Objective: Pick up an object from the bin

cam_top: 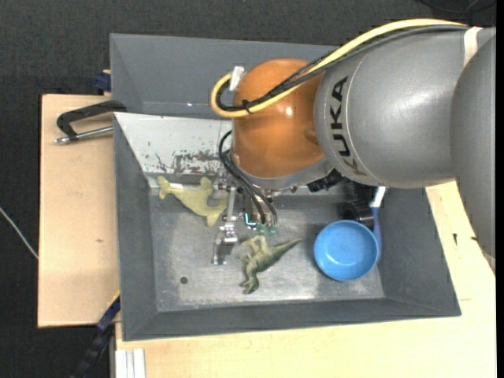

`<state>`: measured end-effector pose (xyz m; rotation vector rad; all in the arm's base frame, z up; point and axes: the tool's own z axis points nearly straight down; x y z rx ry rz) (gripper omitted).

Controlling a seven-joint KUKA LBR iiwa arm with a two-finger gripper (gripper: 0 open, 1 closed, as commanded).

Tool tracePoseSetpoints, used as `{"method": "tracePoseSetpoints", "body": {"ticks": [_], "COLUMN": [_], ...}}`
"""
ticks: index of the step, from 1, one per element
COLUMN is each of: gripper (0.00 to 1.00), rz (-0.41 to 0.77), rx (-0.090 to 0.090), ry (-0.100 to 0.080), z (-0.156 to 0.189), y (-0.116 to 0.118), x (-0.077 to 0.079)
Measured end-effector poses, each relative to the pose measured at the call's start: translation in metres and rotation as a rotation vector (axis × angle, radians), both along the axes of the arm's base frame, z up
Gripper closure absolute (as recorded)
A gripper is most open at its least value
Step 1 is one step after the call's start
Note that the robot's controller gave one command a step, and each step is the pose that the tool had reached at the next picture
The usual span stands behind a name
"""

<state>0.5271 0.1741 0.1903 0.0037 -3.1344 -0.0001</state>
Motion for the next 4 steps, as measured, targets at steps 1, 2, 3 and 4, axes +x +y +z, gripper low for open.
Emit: {"method": "tracePoseSetpoints", "body": {"ticks": [1,2,3,4], "gripper": [0.0,0.0,1.0,0.0], "rz": [0.118,-0.049,-0.045,-0.043], "rx": [-0.002,0.011,0.004,0.002], "ry": [-0.002,-0.015,-0.022,-0.01], "z": [-0.094,-0.113,-0.116,-0.118], "y": [-0.068,-0.14,-0.143,-0.143], "x": [0.035,0.008,0.009,0.005]}}
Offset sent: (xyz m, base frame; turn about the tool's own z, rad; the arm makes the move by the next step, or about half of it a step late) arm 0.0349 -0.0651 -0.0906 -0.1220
